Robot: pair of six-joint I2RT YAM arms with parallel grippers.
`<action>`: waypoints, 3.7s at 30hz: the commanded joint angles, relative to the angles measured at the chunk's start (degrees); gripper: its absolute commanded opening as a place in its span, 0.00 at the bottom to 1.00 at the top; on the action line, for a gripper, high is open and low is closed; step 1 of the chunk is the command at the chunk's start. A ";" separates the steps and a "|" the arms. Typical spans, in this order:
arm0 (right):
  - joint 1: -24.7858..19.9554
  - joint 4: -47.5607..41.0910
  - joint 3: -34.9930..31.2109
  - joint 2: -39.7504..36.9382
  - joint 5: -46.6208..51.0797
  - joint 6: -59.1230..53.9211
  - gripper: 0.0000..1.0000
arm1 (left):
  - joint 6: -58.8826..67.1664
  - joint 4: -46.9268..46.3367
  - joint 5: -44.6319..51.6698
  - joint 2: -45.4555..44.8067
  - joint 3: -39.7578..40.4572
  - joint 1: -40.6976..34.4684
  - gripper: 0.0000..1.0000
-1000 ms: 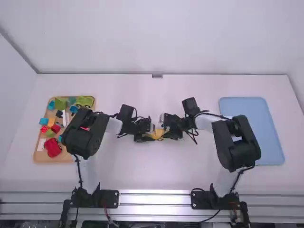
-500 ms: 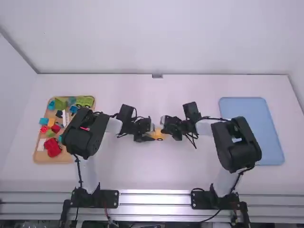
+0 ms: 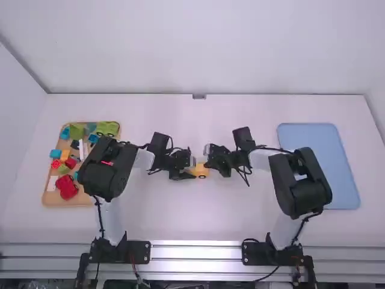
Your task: Assemble lego blocks to make yellow taxi
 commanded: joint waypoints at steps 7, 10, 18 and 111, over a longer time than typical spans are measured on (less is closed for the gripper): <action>3.98 3.26 1.03 5.64 3.78 5.29 0.00 | -0.42 -0.85 -0.44 0.72 -0.63 -0.44 0.31; 4.81 3.37 1.03 7.89 5.31 6.01 0.00 | -0.39 -0.85 -0.48 0.72 -0.63 -0.42 0.31; 1.27 -0.85 3.87 0.15 -2.25 4.74 0.00 | -0.44 0.55 -0.37 0.72 -0.63 -0.44 0.34; 15.34 13.00 20.90 -12.02 2.75 33.38 0.98 | -79.49 -60.06 -53.51 -43.71 22.95 62.07 0.97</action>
